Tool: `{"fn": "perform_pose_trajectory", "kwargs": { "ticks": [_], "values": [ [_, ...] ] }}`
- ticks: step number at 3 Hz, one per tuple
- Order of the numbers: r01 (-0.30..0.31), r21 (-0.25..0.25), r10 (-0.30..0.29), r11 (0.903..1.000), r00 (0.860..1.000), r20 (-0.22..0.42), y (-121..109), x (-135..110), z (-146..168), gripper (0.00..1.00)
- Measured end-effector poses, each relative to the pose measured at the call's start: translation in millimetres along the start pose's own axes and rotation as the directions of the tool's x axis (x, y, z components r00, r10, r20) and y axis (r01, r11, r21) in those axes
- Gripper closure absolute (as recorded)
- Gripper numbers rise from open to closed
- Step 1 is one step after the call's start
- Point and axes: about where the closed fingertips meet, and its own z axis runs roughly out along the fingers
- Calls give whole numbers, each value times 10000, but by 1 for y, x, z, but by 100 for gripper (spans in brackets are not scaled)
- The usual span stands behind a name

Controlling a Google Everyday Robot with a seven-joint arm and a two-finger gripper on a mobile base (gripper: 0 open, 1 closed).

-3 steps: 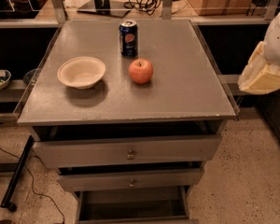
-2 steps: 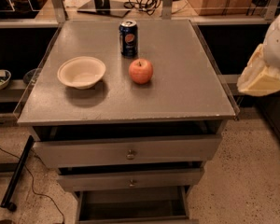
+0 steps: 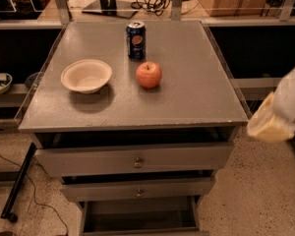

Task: Close bottom drawer

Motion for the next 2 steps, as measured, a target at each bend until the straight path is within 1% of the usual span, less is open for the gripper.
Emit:
{"fn": "perform_pose_trajectory", "kwargs": {
  "ticks": [1, 2],
  "values": [
    [-541, -315, 544, 9980, 9985, 76, 16, 33, 46, 100],
    [-999, -1244, 1003, 9872, 9950, -36, 50, 64, 105, 100]
  ]
}}
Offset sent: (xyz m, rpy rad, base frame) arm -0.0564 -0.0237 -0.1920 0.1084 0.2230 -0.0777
